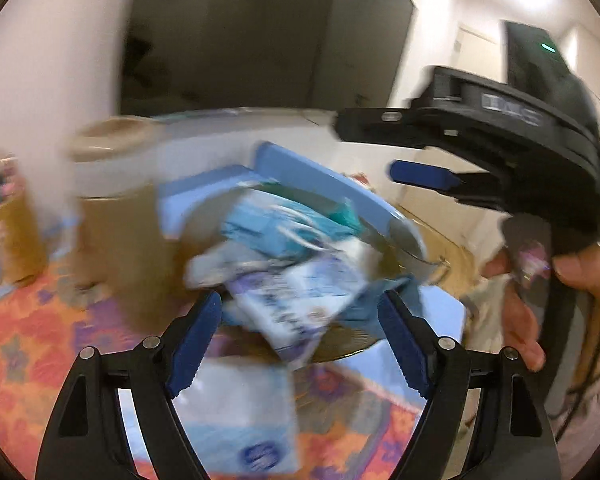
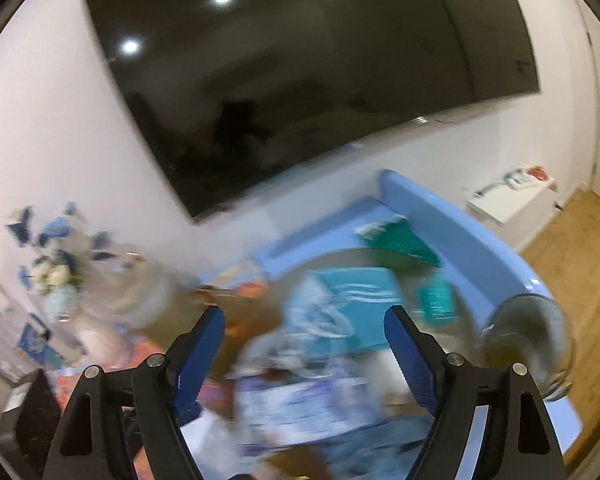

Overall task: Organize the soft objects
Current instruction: 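Move both open grippers back to the table by the vase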

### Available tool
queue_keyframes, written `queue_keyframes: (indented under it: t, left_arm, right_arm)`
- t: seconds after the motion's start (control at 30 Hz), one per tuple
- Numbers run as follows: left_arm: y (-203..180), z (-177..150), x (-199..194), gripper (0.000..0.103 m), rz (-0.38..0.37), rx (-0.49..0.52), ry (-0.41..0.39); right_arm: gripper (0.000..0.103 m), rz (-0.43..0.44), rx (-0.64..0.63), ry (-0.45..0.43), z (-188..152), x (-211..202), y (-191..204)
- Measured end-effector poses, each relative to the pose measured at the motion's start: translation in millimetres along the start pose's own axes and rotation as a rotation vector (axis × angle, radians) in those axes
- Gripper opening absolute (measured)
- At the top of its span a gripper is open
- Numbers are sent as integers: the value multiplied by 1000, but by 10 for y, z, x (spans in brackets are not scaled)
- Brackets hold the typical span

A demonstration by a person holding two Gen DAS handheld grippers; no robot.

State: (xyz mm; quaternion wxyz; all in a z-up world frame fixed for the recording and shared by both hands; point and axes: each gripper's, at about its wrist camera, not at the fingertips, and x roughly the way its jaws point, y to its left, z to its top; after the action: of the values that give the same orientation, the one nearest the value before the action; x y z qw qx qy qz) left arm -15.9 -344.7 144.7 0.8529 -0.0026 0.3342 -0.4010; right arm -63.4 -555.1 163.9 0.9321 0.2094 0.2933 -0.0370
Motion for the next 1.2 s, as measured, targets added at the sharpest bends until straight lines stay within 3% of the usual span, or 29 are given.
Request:
queue_keyframes:
  t: [0.17,0.3,0.47,0.6,0.87,1.0,1.2]
  left_arm:
    - [580,23,-465,82,124,-71,-42]
    - [1179,-5,-832,83,188,-138,-68]
    - [2034,-153,-1207,83,267,-162,3]
    - [2783,-325,-1439,83,367,-193,90]
    - [4192,-538,-1806,83,511,-284,132]
    - [4689,-526,-1699,83,525,-310,148]
    - [5035,-440,-1265,83,505,-292,149]
  right_arm:
    - [94,98,-4,-99,-114,-169,659]
    - [99,224,26,-138,-231,-162,1208]
    - [99,309,-77,-141,-472,-20,2037]
    - [100,362,-187,-87,-774,222,2678]
    - [100,419,-221,62,-1401,1084,3542]
    - [100,408,-190,125,-1732,1435,3706]
    - [100,349,-222,200,-2301,1923,3716]
